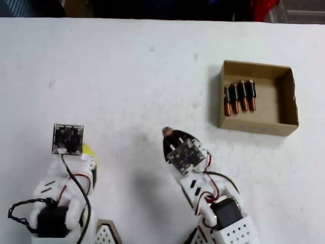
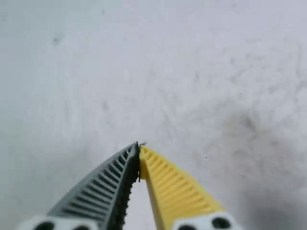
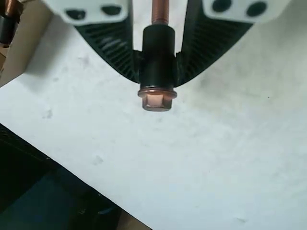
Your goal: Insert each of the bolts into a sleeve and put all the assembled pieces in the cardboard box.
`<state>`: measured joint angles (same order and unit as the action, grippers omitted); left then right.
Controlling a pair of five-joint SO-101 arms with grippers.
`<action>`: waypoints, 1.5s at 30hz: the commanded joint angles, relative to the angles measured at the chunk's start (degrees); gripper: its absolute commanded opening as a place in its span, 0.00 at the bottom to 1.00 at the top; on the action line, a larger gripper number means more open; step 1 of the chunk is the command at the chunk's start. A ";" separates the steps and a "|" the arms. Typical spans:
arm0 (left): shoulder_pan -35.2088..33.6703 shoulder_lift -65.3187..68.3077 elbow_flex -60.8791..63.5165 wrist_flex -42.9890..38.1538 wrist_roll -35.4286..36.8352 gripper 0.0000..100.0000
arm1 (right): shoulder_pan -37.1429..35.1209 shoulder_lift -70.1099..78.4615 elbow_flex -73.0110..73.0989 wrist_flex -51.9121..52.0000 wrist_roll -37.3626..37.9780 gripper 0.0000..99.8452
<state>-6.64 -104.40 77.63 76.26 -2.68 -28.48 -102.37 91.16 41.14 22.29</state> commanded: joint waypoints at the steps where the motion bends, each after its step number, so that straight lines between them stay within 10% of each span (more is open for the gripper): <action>1: -0.22 -0.31 -0.70 -0.09 -0.62 0.02 | -0.13 -0.66 -4.04 0.04 0.88 0.02; 30: -0.31 -0.31 14.51 -0.79 -3.43 0.02 | 16.40 1.01 -16.62 11.74 -2.99 0.02; 45: -4.70 -0.31 19.25 -2.46 0.09 0.02 | 26.33 39.78 -42.99 11.30 -6.68 0.02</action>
<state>-10.59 -104.13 97.05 75.47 -2.95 -3.69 -69.93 56.18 52.84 16.66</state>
